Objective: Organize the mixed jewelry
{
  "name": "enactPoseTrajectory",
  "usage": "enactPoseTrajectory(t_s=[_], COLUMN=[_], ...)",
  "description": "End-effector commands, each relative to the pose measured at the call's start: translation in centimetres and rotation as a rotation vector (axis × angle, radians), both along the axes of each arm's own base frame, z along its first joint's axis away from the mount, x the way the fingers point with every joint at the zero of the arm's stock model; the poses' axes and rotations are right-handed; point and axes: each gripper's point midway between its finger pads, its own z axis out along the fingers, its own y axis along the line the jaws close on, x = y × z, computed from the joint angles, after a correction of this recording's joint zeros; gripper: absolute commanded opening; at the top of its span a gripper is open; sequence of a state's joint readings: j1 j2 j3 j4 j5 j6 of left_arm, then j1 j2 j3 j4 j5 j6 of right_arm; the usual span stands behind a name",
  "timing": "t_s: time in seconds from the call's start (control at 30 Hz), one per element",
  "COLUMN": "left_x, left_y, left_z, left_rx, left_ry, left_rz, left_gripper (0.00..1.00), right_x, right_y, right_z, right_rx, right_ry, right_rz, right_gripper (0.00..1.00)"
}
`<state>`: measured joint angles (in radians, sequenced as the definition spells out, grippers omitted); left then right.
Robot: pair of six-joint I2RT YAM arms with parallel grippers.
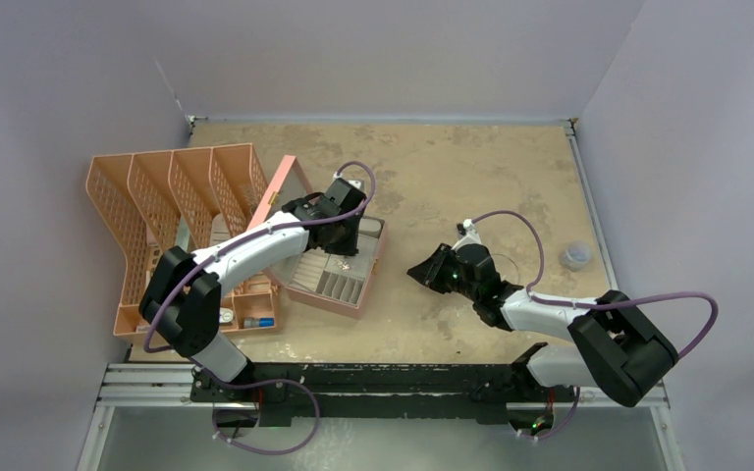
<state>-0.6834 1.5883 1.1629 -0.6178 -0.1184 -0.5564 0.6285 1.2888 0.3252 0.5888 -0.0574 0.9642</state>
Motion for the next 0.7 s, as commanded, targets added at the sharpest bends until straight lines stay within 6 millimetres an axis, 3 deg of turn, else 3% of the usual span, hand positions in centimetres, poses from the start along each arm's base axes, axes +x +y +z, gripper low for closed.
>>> enactPoseTrajectory(t_s=[0.0,0.23,0.47,0.67], left_x=[-0.5,-0.2,0.6,1.0], left_y=[-1.1,-1.3,0.9,1.3], left_z=[1.0,2.6,5.6,9.6], left_rx=[-0.057,-0.080,-0.048,-0.080], left_ry=[-0.003,-0.038,-0.117,-0.207], left_rz=[-0.014,-0.013,0.109,0.114], left_gripper=[0.23,0.24,0.46,0.55], right_x=[0.7,0.8,0.7,0.8], right_y=[0.1,0.1,0.1,0.1], right_z=[1.0,1.0,0.9,0.9], right_rx=[0.010,0.011,0.011,0.011], right_ry=[-0.053,-0.053,-0.051,-0.052], right_rz=[-0.014,-0.015,-0.016,-0.016], right_gripper=[0.21,0.21,0.21,0.21])
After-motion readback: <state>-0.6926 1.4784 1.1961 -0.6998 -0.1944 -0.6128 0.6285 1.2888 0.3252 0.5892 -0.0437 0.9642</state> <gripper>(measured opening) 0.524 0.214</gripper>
